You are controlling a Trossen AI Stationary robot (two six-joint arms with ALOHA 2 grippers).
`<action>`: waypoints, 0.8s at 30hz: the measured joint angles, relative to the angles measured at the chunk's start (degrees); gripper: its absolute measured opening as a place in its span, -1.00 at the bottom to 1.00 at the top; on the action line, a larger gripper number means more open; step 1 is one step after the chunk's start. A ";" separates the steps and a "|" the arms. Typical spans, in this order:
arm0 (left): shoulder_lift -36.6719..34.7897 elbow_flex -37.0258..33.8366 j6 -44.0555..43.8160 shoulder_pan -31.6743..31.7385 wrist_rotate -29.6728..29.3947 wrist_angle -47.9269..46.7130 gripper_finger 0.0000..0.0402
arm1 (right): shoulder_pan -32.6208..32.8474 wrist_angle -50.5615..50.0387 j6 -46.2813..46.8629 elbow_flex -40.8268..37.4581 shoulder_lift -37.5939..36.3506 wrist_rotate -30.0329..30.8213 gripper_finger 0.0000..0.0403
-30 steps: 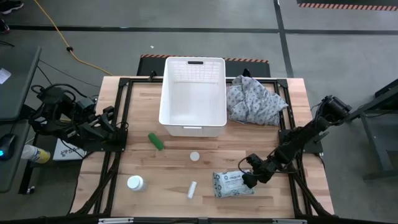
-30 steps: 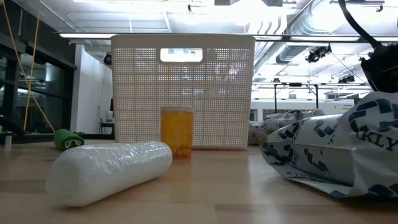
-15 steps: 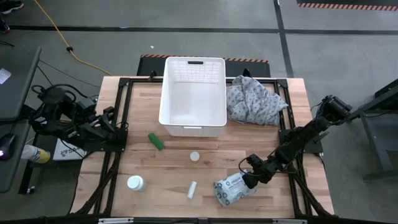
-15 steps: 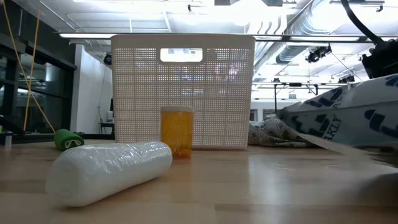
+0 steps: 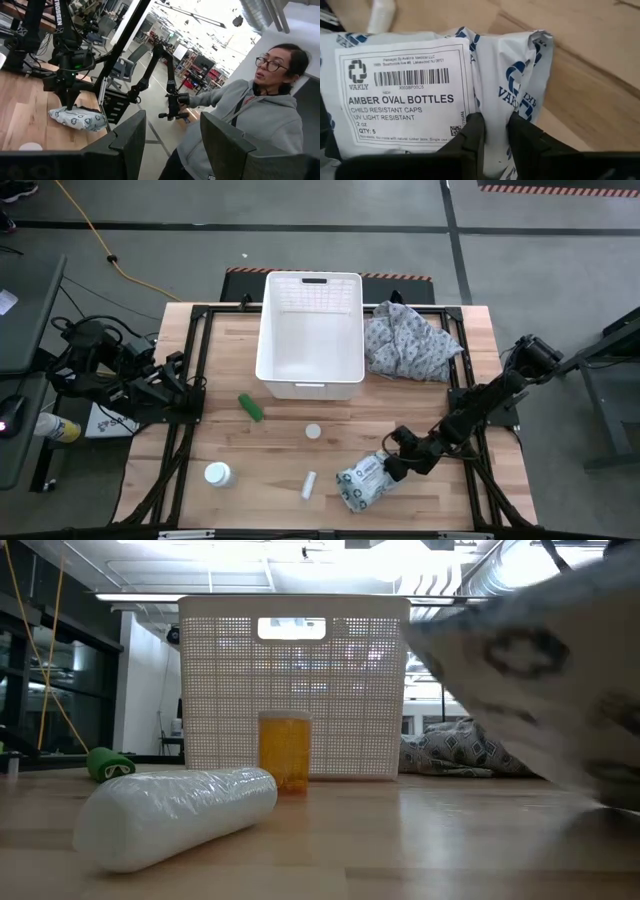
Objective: Pick & place medical supplies in basket/bin
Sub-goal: Put the mailer bag into the white laundry organizer
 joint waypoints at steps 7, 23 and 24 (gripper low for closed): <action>0.00 0.00 0.00 0.01 0.00 0.02 0.10 | 0.00 4.52 -0.97 0.04 -0.06 0.99 -0.75; 0.00 0.00 0.00 0.02 -0.94 0.04 0.10 | -3.88 32.51 -14.90 0.17 -0.21 12.08 -0.75; 0.00 0.00 0.00 0.02 -0.94 0.04 0.10 | -4.35 34.73 -16.20 0.17 -0.21 12.43 -0.75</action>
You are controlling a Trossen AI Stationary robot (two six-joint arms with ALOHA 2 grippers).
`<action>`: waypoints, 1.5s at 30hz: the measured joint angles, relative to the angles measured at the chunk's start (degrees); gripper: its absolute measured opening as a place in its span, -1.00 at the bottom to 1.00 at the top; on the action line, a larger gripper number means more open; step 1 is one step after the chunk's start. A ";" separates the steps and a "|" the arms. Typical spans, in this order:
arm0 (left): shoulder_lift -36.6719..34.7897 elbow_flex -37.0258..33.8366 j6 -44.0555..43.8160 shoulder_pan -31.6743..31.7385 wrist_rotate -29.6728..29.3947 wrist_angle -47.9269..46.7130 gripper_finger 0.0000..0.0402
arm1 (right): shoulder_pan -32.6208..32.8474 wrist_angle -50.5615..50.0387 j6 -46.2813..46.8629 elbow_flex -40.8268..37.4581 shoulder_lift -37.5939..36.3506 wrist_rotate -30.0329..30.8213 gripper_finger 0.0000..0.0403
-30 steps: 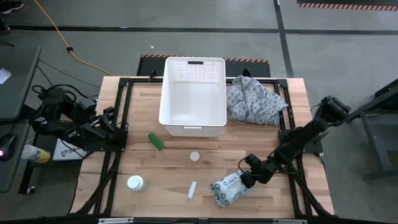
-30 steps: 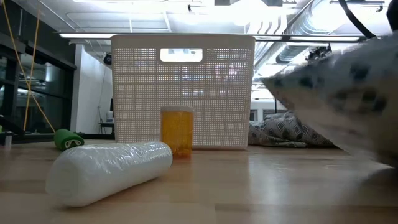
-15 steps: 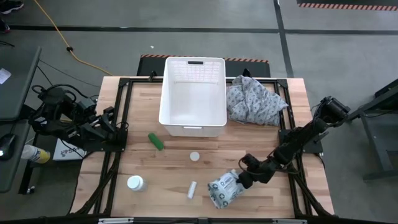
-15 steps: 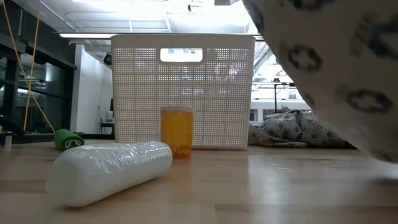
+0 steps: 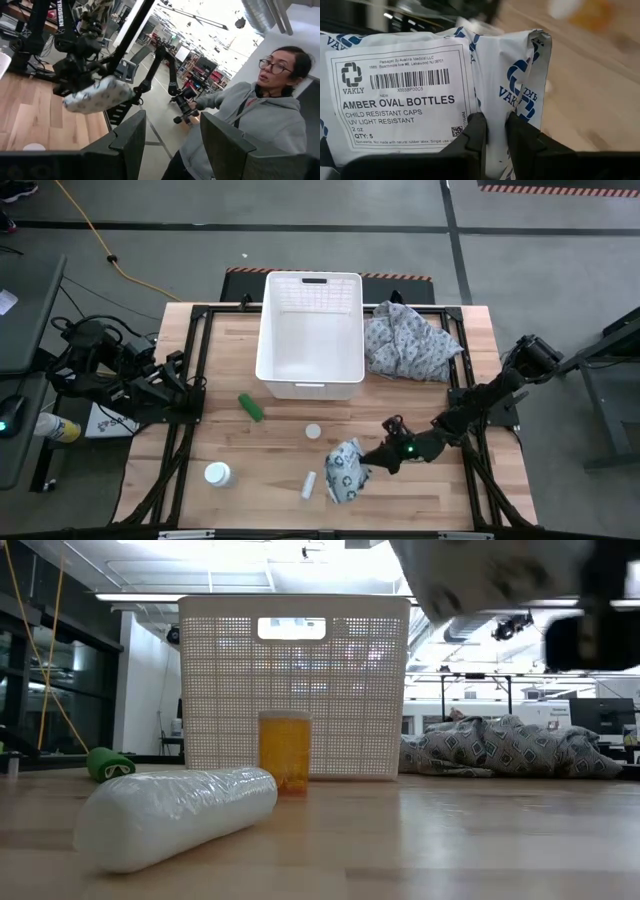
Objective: Pick & place medical supplies in basket/bin
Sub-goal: Put the mailer bag into the white laundry organizer
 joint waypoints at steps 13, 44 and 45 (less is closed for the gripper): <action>0.00 0.00 0.00 -0.02 -0.13 0.00 0.10 | -4.84 23.34 -16.95 0.04 -0.07 3.01 -0.75; 0.00 0.00 0.00 -0.01 -0.15 0.00 0.10 | -9.85 30.22 -32.46 6.69 -0.09 -1.57 -0.75; 0.00 0.00 0.00 -0.02 -0.15 0.00 0.10 | -9.85 30.22 -32.48 6.69 -0.09 -1.55 -0.75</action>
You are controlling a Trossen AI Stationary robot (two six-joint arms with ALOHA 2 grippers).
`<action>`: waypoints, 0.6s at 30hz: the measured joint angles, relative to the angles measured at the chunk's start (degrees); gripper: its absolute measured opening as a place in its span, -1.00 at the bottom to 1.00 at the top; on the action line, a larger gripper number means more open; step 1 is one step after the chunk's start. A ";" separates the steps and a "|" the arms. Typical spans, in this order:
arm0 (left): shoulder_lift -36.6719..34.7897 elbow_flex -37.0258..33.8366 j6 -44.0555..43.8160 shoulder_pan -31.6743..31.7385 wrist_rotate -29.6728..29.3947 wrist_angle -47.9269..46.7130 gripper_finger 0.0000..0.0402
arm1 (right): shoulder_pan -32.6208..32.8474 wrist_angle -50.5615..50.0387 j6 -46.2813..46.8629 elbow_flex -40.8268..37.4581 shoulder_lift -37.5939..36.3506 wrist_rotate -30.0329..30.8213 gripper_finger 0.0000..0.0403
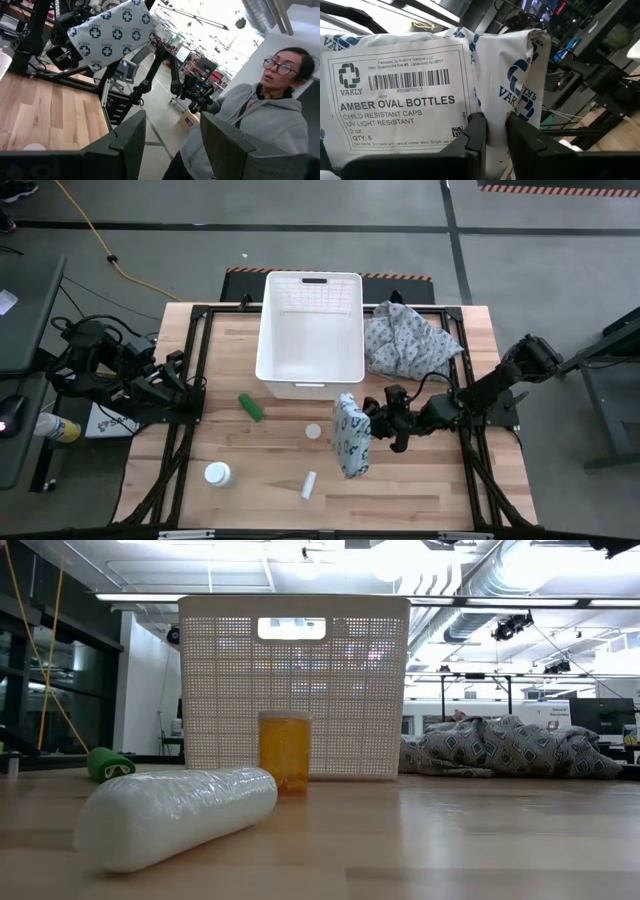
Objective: Pick & place medical supplies in basket/bin
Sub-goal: Put the mailer bag into the white laundry organizer
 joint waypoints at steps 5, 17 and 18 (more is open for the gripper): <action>0.00 0.00 0.00 0.01 0.00 0.00 0.10 | 0.00 -0.11 0.00 0.00 0.00 0.20 -0.75; 0.00 0.00 0.00 0.02 0.00 0.00 0.10 | -0.17 -0.30 -7.65 0.00 -2.27 6.10 -0.75; 0.02 0.00 0.00 0.00 0.00 0.00 0.10 | -0.17 -0.35 -9.21 0.00 -2.90 6.47 -0.75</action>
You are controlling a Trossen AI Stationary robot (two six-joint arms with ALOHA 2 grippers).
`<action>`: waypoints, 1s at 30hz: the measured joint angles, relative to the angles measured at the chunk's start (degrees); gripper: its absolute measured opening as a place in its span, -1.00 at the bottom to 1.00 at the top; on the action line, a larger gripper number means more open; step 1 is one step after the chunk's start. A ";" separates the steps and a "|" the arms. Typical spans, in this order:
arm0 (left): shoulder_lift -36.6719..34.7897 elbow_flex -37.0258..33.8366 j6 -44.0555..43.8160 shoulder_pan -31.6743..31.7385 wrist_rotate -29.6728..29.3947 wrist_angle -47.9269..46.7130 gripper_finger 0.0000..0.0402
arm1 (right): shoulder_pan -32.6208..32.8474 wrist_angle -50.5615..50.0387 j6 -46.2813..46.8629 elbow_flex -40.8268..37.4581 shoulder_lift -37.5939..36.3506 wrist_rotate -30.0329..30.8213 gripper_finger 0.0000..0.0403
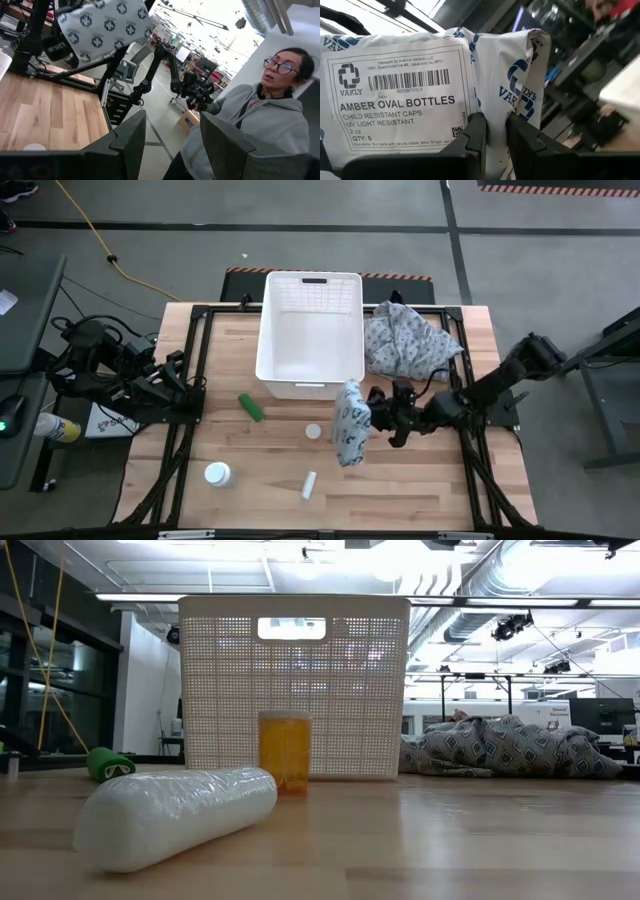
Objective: Pick & place medical supplies in basket/bin
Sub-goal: Put the mailer bag into the white laundry organizer
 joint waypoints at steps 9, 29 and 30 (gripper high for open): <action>-0.02 0.00 0.00 0.00 -0.29 0.00 0.10 | 0.00 -8.34 -16.59 3.25 -6.45 6.91 -0.75; -0.01 0.00 0.00 0.01 -0.50 0.01 0.10 | -0.02 -56.60 -45.30 33.91 -7.94 34.05 -0.75; -0.02 0.00 0.00 0.00 -0.50 0.00 0.10 | -0.02 -56.59 -46.02 33.92 -7.94 35.25 -0.75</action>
